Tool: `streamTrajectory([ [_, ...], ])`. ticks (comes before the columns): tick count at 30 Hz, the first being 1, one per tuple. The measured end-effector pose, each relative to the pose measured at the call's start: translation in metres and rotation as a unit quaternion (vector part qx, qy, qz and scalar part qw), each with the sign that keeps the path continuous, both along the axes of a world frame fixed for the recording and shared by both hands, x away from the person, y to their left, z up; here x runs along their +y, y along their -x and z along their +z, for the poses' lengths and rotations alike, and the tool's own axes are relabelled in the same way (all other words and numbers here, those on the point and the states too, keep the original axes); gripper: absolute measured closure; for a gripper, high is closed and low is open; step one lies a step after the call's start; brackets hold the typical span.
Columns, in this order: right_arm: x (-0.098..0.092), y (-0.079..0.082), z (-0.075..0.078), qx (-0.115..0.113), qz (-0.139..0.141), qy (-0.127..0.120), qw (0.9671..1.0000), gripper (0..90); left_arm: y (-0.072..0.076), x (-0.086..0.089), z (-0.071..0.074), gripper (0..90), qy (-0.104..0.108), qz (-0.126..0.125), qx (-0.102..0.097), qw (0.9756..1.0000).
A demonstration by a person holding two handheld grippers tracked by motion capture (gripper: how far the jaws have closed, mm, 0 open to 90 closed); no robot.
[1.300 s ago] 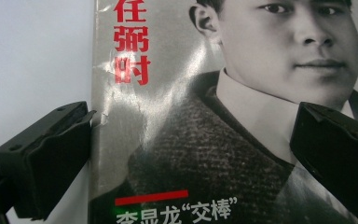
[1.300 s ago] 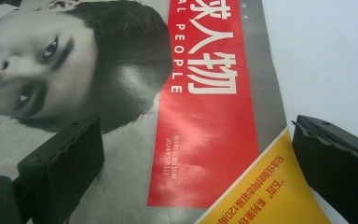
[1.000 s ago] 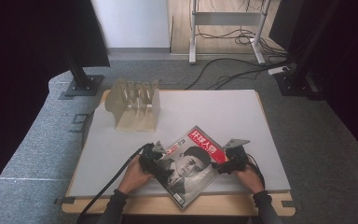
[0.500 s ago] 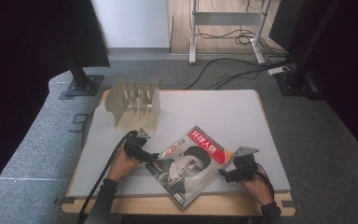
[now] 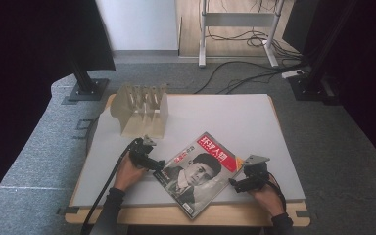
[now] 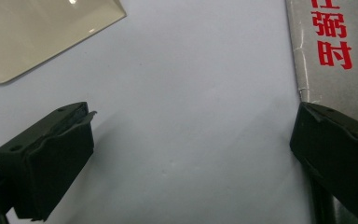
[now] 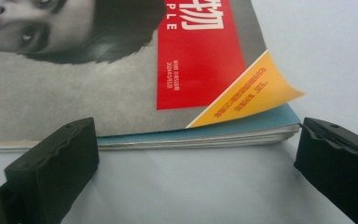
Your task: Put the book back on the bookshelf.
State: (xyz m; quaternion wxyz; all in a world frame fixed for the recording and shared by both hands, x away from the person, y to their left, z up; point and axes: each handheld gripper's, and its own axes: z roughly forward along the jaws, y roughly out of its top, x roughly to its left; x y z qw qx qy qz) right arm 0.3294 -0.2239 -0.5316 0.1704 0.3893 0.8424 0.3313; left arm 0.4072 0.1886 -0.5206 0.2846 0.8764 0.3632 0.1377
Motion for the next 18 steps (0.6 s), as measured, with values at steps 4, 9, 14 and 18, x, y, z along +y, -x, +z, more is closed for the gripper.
streamTrajectory([
  [4,0.000,-0.004,0.000,0.000,-0.002,0.001,1.0000,0.0,0.004,0.000,0.000,0.0,-0.002,0.001,-0.004,1.0000],
  [9,-0.001,-0.012,0.001,0.000,-0.015,0.005,0.9999,0.0,0.015,-0.001,0.001,0.3,-0.007,-0.002,-0.007,0.9999],
  [14,-0.002,-0.025,0.001,-0.002,-0.029,0.009,0.9995,0.0,0.034,-0.003,0.002,1.5,-0.008,-0.014,-0.010,0.9998],
  [18,-0.003,-0.040,0.001,0.000,-0.040,0.007,0.9992,0.0,0.048,-0.002,0.000,1.3,0.008,-0.029,0.001,0.9995],
])
